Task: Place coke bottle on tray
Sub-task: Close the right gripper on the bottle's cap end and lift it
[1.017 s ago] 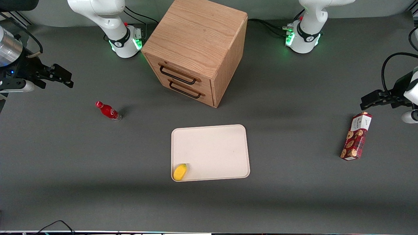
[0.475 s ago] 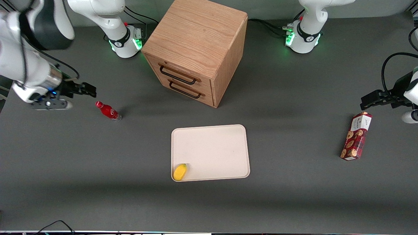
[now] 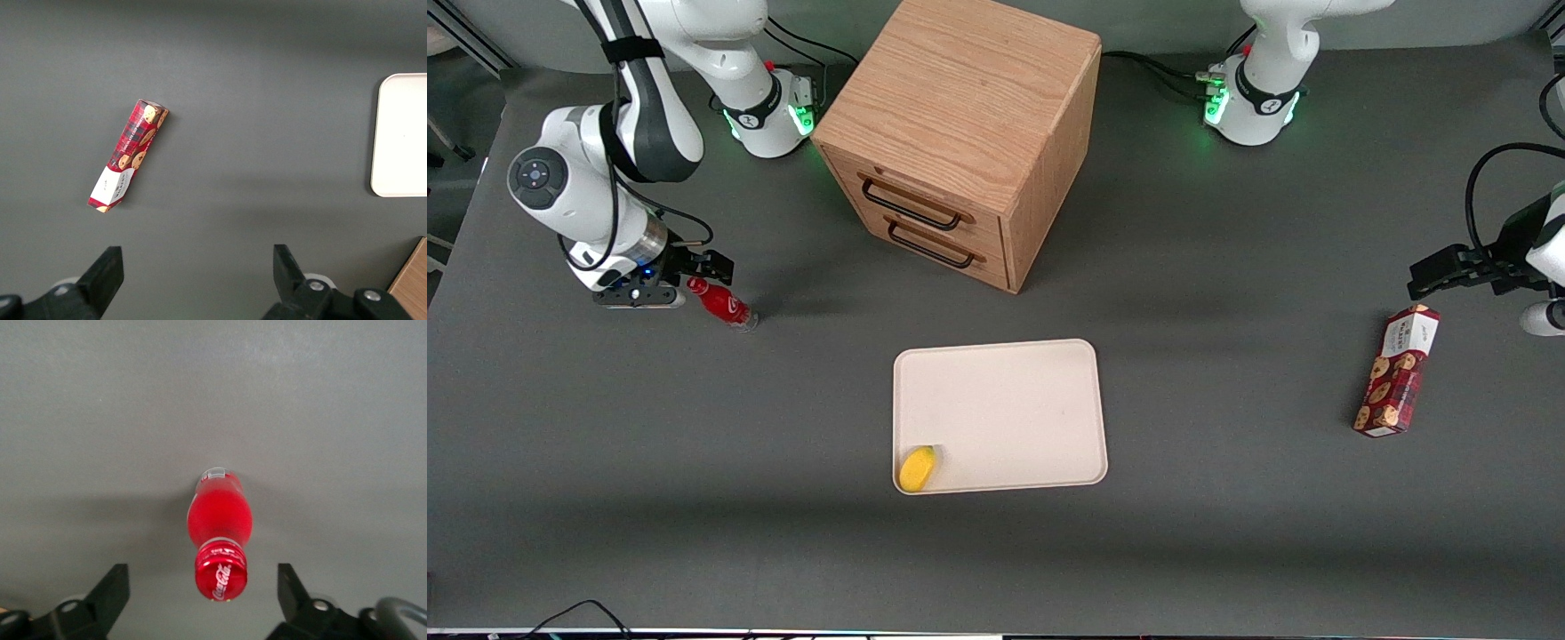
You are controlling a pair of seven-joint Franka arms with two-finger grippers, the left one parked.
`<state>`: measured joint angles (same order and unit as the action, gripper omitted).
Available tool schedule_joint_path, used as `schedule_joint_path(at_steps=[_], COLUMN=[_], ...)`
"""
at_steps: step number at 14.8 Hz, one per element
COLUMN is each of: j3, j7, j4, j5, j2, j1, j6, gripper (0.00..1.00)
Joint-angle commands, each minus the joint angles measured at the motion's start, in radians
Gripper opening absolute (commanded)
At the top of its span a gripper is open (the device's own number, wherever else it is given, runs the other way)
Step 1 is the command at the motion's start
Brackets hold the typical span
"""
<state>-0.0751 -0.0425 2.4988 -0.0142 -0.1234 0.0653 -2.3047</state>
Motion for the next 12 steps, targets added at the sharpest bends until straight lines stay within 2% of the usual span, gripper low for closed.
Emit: schedule_joint_path(at_steps=[1, 2, 4, 6, 9, 10, 12], j3=[0.005, 0.003, 0.003, 0.003, 0.003, 0.002, -0.002], j7=[0.024, 0.029, 0.039, 0.039, 0.036, 0.036, 0.036], j4=[0.018, 0.017, 0.015, 0.012, -0.001, -0.030, -0.175], j5=[-0.013, -0.013, -0.020, -0.056, -0.056, -0.056, -0.056], j2=[-0.015, -0.015, -0.016, -0.019, -0.031, -0.041, -0.045], j1=[0.001, -0.001, -0.001, -0.001, -0.002, -0.002, -0.007], j6=[-0.021, -0.021, -0.021, -0.019, -0.003, 0.031, 0.201], gripper=[0.18, 0.01, 0.00, 0.00, 0.00, 0.00, 0.00])
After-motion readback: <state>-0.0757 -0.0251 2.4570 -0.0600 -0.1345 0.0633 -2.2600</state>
